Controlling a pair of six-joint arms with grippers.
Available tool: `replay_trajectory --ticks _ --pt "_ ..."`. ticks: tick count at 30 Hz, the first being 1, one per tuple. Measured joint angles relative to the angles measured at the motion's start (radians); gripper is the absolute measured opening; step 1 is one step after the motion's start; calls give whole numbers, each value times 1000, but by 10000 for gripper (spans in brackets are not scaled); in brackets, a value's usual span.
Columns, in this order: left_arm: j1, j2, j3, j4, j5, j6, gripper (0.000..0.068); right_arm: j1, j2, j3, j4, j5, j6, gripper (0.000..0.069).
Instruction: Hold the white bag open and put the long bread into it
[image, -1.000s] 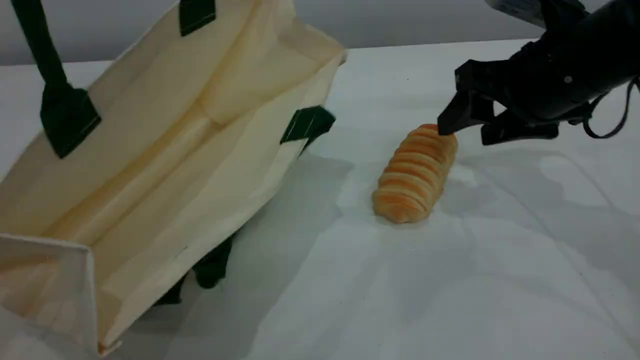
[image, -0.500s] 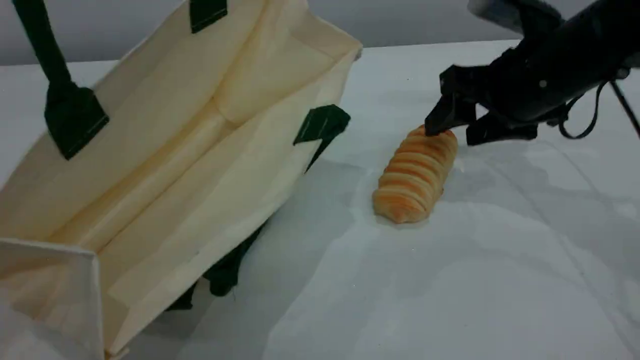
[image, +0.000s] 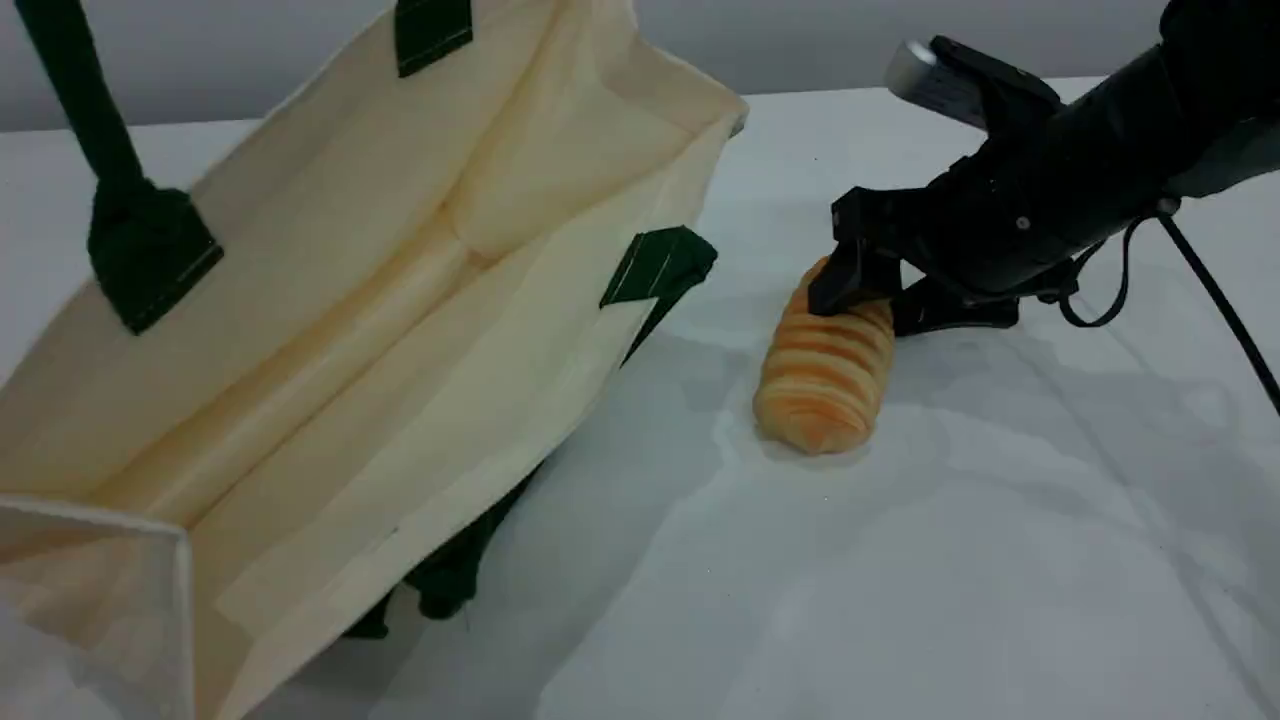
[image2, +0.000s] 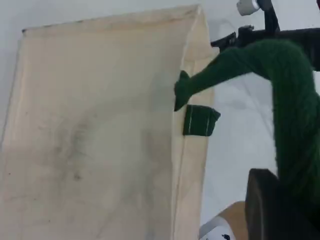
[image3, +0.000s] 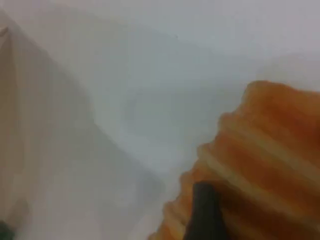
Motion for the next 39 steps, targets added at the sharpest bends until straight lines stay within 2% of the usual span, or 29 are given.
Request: replay_trajectory --ticks 3,8,9,12,14,17,20,24,28,32,39 --pt "0 0 0 0 0 0 83 0 2 -8 -5 2 -9 378" --pt "0 0 0 0 0 2 83 -1 -4 -13 -24 76 -9 112" --pt "0 0 0 0 0 10 83 -1 -15 -13 -26 95 0 87" --pt "0 0 -2 -3 -1 23 83 -7 -73 -13 -17 121 40 81" --pt "0 0 -2 -3 0 26 83 -27 -124 -13 -41 96 76 81" --pt "0 0 -2 -2 0 30 83 -70 -223 -11 -142 29 156 81" --pt "0 3 -2 -2 -3 58 83 -119 -326 -1 -290 39 285 80" --pt "0 28 -5 -6 -40 60 83 -144 -469 -1 -485 146 453 76" --pt "0 59 -6 -36 -44 76 83 -140 -591 -1 -622 246 554 75" --pt "0 66 -6 -96 -58 110 83 -140 -668 -1 -641 341 568 75" --pt "0 76 -19 -98 -90 117 83 -129 -687 -1 -634 444 576 75"
